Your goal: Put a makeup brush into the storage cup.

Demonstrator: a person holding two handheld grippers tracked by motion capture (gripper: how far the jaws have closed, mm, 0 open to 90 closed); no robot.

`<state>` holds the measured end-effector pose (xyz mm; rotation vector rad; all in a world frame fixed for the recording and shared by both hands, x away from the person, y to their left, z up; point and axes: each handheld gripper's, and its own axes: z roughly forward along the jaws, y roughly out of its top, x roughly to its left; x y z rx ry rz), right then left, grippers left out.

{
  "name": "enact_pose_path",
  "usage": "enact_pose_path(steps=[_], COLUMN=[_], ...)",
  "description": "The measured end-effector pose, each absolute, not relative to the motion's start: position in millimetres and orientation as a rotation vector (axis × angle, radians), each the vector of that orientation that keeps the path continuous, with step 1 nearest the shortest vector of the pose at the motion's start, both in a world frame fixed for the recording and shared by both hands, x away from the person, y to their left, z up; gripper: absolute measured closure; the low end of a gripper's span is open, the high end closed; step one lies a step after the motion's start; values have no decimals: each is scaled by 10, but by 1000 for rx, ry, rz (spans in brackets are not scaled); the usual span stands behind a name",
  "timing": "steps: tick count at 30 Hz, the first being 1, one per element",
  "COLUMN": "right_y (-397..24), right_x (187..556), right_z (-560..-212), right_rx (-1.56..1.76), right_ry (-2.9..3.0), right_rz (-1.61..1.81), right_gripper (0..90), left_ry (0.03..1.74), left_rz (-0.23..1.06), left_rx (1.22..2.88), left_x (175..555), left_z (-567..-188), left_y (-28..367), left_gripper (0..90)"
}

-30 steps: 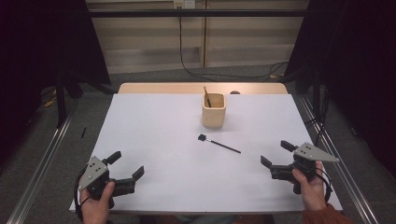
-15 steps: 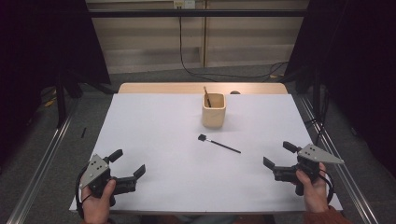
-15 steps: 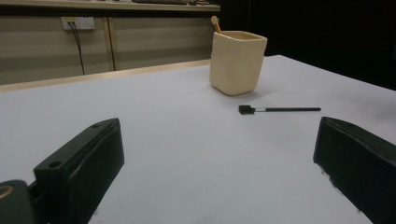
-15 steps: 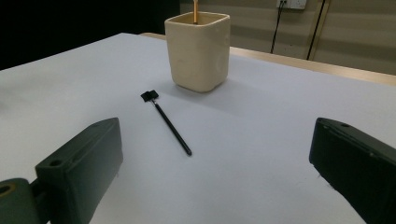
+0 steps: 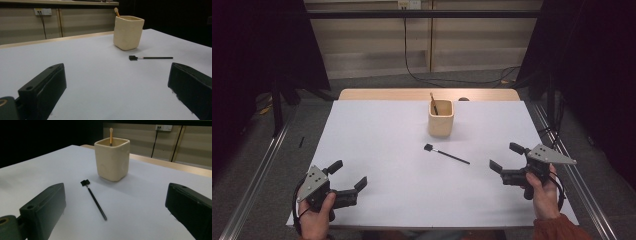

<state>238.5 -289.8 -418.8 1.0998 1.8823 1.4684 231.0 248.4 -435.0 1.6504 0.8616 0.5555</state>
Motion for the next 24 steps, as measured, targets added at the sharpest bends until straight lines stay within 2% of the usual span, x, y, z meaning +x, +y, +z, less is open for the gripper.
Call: enact_pose_path(steps=[24], right_y=[-2516], right_x=[2931], right_z=[-4017], right_rx=[968], right_ry=[1957], right_rz=[1549], right_gripper=[33], left_ry=[856], left_rz=[545], left_rx=[1661], left_x=[2334], left_z=[-4354], left_y=[2487], left_gripper=[21])
